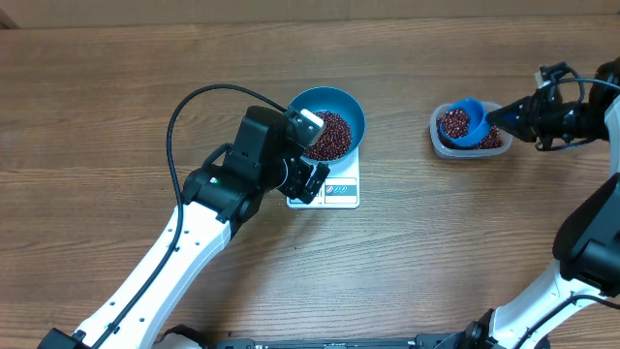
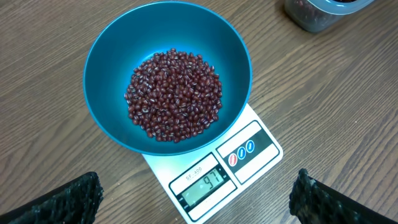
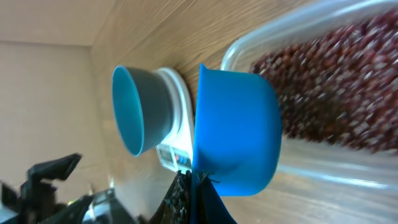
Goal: Scoop item into bowl and weigh 150g on scale
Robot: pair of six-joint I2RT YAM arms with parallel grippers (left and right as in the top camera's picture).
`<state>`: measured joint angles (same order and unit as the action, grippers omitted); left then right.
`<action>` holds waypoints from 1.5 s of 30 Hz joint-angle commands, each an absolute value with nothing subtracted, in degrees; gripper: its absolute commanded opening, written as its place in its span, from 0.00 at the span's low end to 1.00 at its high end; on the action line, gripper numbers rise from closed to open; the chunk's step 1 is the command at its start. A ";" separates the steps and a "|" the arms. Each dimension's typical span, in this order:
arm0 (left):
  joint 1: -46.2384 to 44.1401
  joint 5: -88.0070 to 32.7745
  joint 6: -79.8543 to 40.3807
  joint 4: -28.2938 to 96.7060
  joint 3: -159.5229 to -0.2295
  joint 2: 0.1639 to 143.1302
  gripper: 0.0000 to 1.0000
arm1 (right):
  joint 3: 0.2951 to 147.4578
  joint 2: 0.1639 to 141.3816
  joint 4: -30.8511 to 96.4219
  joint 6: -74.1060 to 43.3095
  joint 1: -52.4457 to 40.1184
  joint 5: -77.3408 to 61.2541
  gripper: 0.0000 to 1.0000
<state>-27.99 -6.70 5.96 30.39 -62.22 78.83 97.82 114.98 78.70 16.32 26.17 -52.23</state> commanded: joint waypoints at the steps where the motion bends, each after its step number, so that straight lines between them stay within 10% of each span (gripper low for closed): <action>1: -27.77 -7.07 5.13 30.20 -62.08 78.74 0.99 | 100.95 115.15 81.14 20.75 26.26 -55.64 0.04; 45: -27.77 -7.07 5.13 30.20 -62.08 78.74 1.00 | 105.21 109.25 63.35 20.82 -6.87 -53.91 0.04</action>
<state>-27.99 -6.70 5.96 30.37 -62.22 78.83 103.18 111.50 65.32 20.91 -5.08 -56.58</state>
